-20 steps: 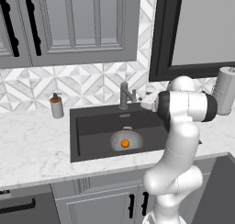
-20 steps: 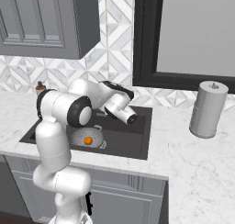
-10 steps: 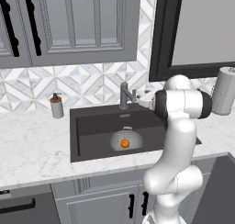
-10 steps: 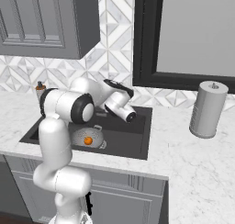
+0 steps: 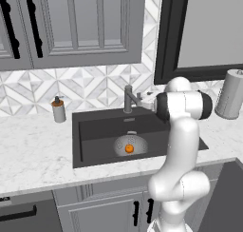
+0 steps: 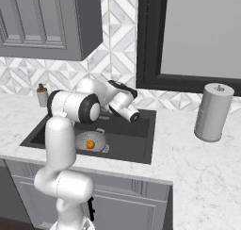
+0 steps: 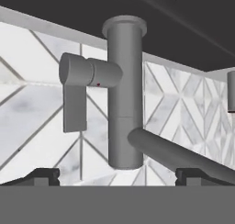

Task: Put the colander in the sink, put the tangerine in the colander, and turn on the sink faucet and pour water over the colander.

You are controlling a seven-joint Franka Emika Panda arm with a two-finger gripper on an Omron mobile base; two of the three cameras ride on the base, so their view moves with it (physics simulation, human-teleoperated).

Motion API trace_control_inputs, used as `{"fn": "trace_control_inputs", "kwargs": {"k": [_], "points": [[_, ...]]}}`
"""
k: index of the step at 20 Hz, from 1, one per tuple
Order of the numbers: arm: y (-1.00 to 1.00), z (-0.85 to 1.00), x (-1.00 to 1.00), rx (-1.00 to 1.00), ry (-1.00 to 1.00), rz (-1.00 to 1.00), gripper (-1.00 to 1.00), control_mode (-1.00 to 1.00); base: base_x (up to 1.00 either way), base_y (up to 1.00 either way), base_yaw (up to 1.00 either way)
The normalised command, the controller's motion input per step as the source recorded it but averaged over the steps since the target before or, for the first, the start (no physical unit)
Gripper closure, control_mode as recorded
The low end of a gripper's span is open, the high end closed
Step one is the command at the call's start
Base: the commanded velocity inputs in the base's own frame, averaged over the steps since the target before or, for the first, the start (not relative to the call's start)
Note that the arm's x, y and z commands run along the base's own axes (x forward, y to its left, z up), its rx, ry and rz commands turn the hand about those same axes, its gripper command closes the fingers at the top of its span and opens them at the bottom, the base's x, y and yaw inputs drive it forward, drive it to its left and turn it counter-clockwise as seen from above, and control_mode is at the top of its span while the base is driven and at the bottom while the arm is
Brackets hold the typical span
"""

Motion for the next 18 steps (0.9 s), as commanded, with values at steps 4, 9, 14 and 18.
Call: {"fn": "trace_control_inputs", "kwargs": {"k": [4,9,14,18], "points": [[0.0,-0.29,0.25,0.0,0.0,0.0,-1.0,-1.0,0.0,0.0,0.0],[0.02,-0.19,0.32,0.0,0.0,0.0,-1.0,-1.0,0.0,0.0,0.0],[0.06,-0.01,0.35,0.0,0.0,0.0,-1.0,-1.0,0.0,0.0,0.0],[0.05,0.0,0.4,0.0,0.0,0.0,-1.0,-1.0,0.0,0.0,0.0]]}}
